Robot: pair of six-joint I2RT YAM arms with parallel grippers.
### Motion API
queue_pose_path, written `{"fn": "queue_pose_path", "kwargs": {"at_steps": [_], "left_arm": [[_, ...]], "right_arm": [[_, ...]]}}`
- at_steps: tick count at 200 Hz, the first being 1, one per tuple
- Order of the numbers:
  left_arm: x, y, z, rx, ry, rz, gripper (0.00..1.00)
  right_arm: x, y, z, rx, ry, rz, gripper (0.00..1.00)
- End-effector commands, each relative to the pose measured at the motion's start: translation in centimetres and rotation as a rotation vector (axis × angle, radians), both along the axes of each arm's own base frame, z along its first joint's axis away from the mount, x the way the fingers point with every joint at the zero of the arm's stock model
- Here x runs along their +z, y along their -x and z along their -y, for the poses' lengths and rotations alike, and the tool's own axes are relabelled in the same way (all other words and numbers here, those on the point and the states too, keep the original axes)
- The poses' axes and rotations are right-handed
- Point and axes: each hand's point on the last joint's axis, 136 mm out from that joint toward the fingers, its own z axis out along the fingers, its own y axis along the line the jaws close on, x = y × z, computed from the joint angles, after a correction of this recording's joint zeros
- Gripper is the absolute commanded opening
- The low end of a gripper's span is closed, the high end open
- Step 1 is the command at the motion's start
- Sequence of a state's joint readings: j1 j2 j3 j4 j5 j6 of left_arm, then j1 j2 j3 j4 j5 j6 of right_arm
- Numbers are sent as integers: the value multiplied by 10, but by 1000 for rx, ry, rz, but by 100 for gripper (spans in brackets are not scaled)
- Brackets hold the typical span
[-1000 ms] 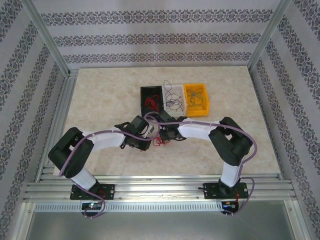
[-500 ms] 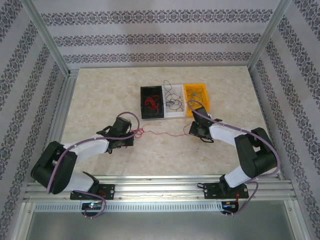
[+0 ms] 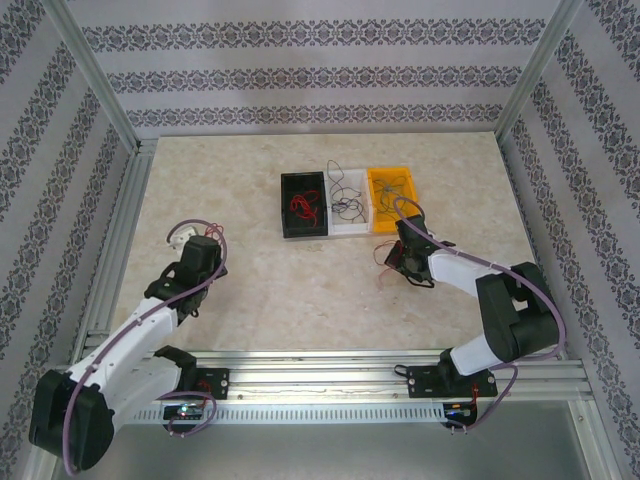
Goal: Untangle the cables
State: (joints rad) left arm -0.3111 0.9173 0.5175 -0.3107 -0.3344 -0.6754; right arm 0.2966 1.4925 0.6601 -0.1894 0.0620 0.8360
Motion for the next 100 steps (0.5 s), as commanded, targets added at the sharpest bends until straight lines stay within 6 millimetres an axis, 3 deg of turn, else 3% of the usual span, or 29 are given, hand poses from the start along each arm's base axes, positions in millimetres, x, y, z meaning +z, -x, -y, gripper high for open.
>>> {"fn": "queue_pose_path", "kwargs": {"at_steps": [1, 30, 56, 100], "left_arm": [[31, -16, 6, -98, -59, 54, 0], [63, -52, 79, -432, 102, 103, 0], [74, -88, 133, -567, 319, 90, 0], [70, -161, 178, -574, 350, 59, 5]], "right_arm": [[4, 0, 0, -8, -20, 17, 0], [6, -1, -8, 43, -31, 27, 0], [15, -3, -20, 107, -31, 54, 0], [24, 0, -34, 166, -32, 84, 0]]}}
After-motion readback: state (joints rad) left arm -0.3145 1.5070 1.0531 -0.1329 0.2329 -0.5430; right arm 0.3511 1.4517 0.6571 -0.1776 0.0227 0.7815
